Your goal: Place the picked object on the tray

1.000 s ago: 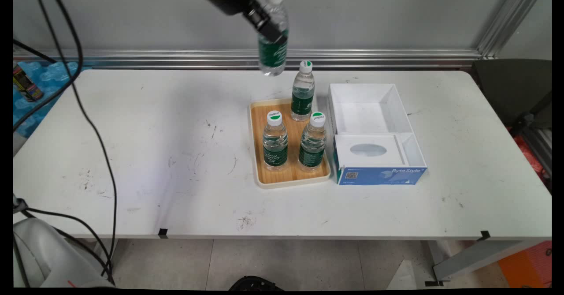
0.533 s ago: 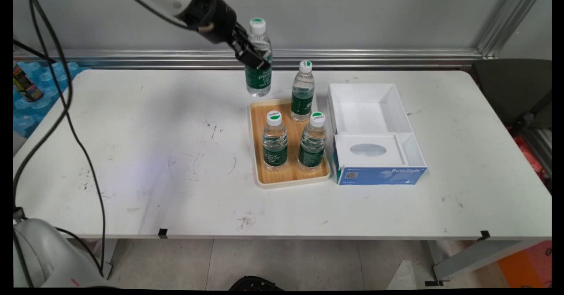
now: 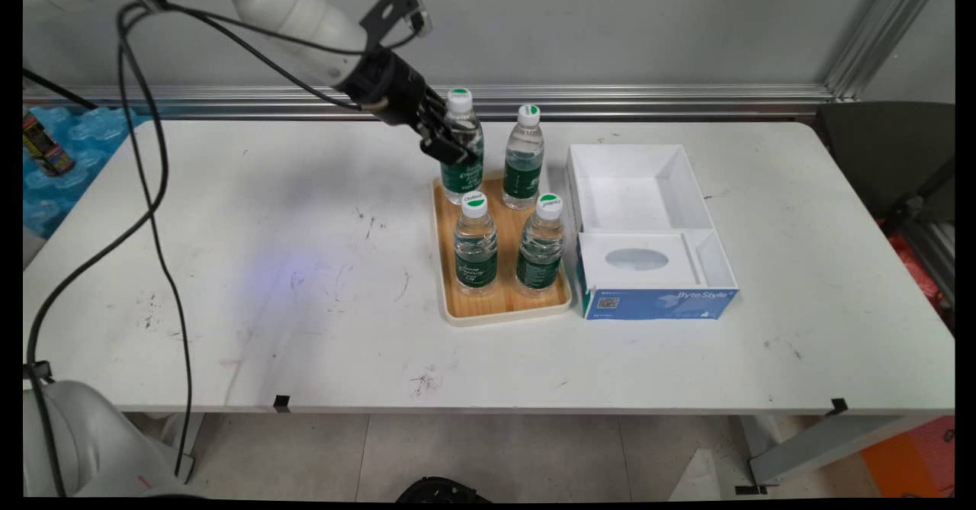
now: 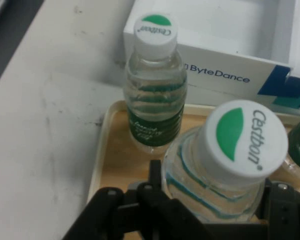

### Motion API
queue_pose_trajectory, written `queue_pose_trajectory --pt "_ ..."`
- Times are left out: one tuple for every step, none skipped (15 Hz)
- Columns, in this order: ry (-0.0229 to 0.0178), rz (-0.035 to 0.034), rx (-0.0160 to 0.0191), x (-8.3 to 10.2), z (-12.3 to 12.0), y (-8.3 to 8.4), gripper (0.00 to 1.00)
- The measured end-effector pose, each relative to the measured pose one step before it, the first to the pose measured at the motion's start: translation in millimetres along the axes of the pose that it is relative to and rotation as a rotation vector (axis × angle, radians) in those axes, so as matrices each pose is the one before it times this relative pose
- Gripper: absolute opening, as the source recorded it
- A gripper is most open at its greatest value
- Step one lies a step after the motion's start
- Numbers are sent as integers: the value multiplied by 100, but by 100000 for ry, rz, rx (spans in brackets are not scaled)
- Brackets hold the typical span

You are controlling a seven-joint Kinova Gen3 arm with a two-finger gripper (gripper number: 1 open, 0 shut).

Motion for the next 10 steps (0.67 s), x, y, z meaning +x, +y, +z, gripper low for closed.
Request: queue_pose_trajectory --pt "135 912 -924 -281 692 -273 0" --pt "224 1250 -984 -329 735 -297 0" --pt "219 1269 -869 -334 670 -278 0" --pt "178 967 -564 -201 454 -203 0" --pt "134 845 -524 -212 414 -195 0" --pt "108 955 -537 -252 450 -225 0" --pt "124 962 -534 -290 478 -253 0" --pt "119 737 -401 -247 350 -192 0" --pt "108 638 -391 -155 295 -144 0" --pt "83 473 -264 -137 206 -109 0"
